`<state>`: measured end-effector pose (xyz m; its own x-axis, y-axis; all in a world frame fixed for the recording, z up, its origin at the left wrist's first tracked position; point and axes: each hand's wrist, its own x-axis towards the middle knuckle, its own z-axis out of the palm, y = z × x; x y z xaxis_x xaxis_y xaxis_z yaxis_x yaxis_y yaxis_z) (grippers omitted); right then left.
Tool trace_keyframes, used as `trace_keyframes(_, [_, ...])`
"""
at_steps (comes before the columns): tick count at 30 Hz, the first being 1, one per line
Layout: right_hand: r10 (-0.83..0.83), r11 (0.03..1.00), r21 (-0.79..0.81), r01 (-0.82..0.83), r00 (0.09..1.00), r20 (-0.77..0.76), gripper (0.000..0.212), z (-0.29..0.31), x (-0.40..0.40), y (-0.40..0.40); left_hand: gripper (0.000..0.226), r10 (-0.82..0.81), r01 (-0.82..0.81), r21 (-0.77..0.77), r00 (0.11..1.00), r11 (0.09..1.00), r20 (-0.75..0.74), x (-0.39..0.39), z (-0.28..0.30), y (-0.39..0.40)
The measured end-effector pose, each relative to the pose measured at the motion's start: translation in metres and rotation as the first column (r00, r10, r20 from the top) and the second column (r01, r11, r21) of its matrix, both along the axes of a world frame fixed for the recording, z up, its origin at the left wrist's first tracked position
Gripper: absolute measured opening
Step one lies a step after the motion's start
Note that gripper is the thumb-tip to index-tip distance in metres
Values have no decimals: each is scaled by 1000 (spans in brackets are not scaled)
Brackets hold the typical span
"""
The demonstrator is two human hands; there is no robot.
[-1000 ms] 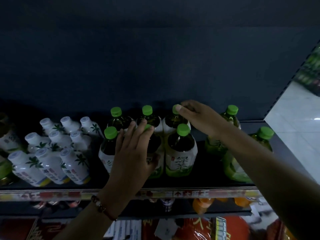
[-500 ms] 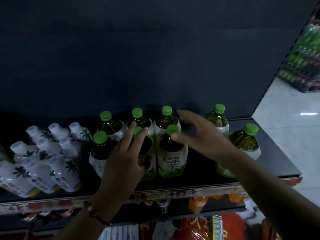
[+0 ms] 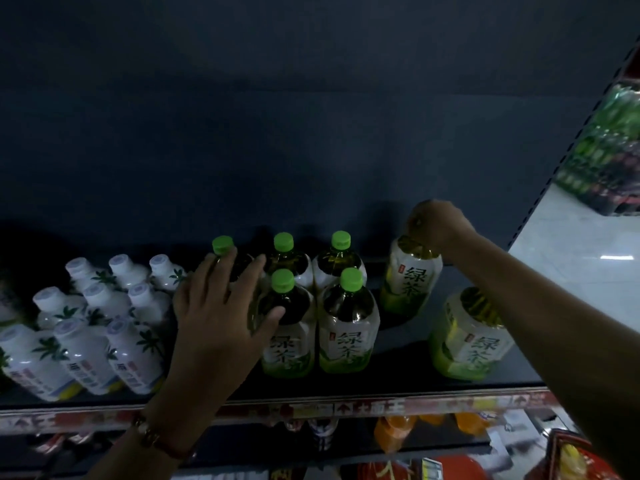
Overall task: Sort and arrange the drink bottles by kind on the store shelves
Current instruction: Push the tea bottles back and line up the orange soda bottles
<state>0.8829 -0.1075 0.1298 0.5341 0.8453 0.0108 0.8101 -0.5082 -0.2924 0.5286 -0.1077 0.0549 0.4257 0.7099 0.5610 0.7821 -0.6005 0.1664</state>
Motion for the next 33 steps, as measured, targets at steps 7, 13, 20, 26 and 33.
trace_keyframes(7, [136,989,57,-140,989,55,14,18,-32,47,76,20,21,-316,992,949,128,-19,-4,4])
trace_keyframes(13, [279,955,69,-289,953,120,21,48,-79,97,82,-23,154,-424,954,892,299,-29,-9,11])
trace_keyframes(20, [339,941,-40,-337,939,50,21,44,-158,147,87,-74,178,-259,927,949,368,-36,-19,9])
trace_keyframes(26, [378,923,-70,-379,925,-35,29,12,-209,170,88,-113,242,-317,920,917,375,-49,-25,19])
trace_keyframes(33, [412,903,-81,-421,905,-110,42,8,-230,178,88,-113,215,-345,949,914,293,-53,-27,23])
